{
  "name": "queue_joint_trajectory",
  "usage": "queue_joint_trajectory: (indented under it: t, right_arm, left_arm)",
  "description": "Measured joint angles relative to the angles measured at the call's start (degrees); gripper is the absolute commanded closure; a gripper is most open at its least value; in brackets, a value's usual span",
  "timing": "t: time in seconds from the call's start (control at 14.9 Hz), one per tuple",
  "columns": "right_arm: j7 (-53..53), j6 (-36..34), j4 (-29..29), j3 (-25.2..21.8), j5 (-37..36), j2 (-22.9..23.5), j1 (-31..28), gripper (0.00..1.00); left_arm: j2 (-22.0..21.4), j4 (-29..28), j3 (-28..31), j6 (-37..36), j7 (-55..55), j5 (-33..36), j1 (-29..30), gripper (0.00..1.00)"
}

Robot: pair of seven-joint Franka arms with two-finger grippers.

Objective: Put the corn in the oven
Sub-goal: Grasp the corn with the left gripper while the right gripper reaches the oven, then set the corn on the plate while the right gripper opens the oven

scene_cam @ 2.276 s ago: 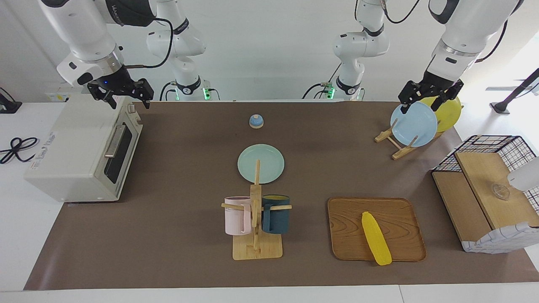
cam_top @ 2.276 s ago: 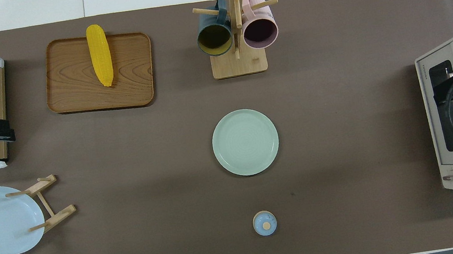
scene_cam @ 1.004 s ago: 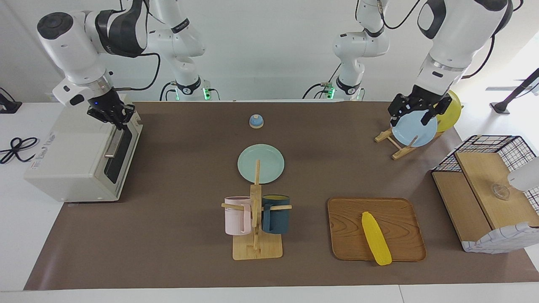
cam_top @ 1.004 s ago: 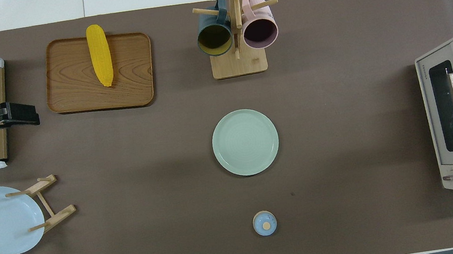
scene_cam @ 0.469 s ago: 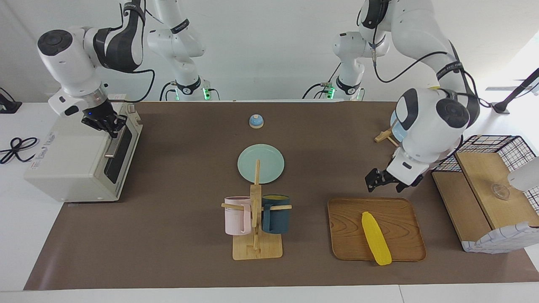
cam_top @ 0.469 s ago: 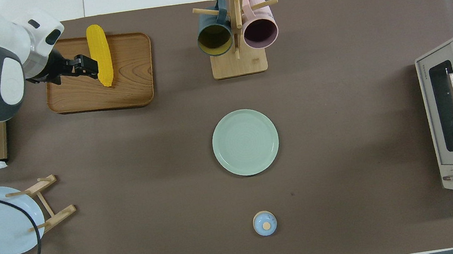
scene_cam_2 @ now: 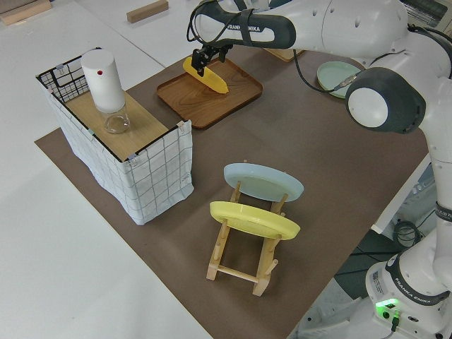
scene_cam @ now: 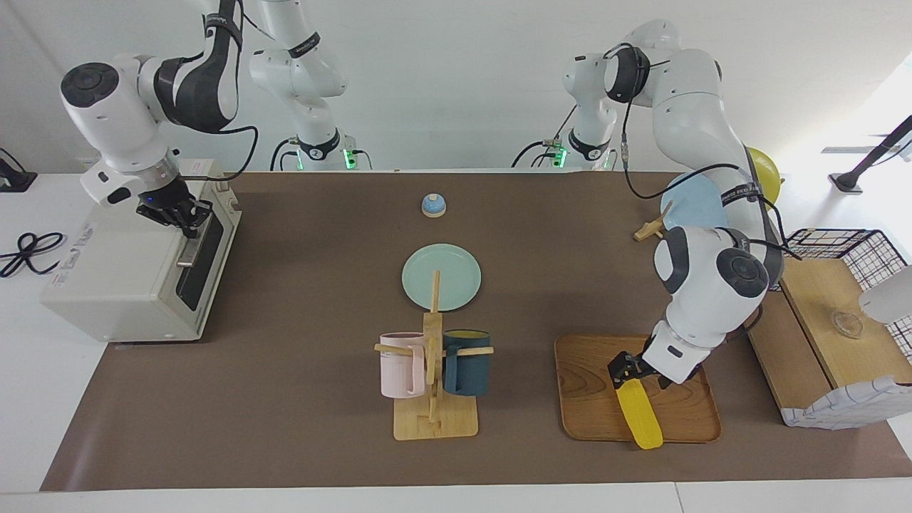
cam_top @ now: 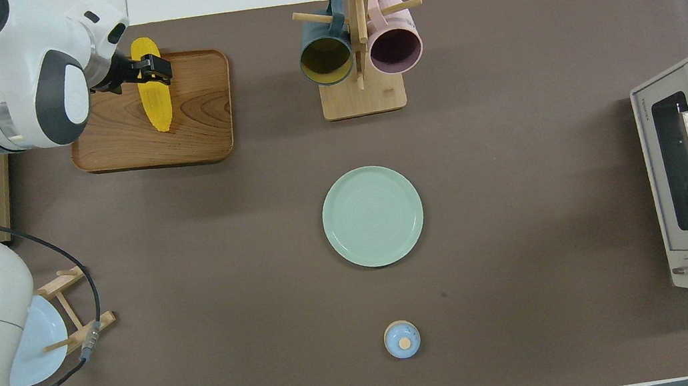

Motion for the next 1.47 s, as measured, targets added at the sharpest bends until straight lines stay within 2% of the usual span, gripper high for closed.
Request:
queue_joint_trajectory:
  t: [0.27,0.54,0.67,0.74,0.87,1.0,1.07,1.47]
  right_arm:
    - [0.9,0.0,-0.3,0.3,0.6,0.0,0.8,1.00]
    - [5.8,1.2,-2.5,0.9,2.2,0.5,5.8,1.00]
    - [6.7,3.7,-4.4,1.2,3.5,1.0,7.2,1.00]
    - [7.0,5.0,-5.1,1.4,4.0,1.3,7.6,1.00]
    - [7.1,6.7,-5.9,1.7,4.7,2.3,8.3,1.00]
    - [7.2,8.2,-6.4,2.0,5.3,3.5,8.7,1.00]
    - [7.2,9.2,-6.7,2.3,5.8,4.2,8.7,1.00]
    - [7.4,17.9,-11.0,2.8,6.5,6.6,10.0,1.00]
  left_arm:
    - [4.7,4.9,0.3,1.7,0.0,0.0,-0.2,0.00]
    - [7.4,7.2,0.2,3.5,0.1,0.0,-0.4,0.00]
    - [7.5,7.3,0.2,3.5,0.1,0.1,-0.5,0.24]
    - [7.5,7.2,0.2,3.5,0.2,0.5,-0.5,0.32]
    - [7.7,7.0,0.2,3.9,0.3,1.5,-0.5,0.54]
    - [7.9,6.8,0.3,4.3,0.3,1.6,-0.5,0.90]
    - [7.9,6.9,0.3,4.3,0.4,1.6,-0.5,1.00]
    - [6.6,7.4,-0.3,1.9,0.2,0.8,-0.7,1.00]
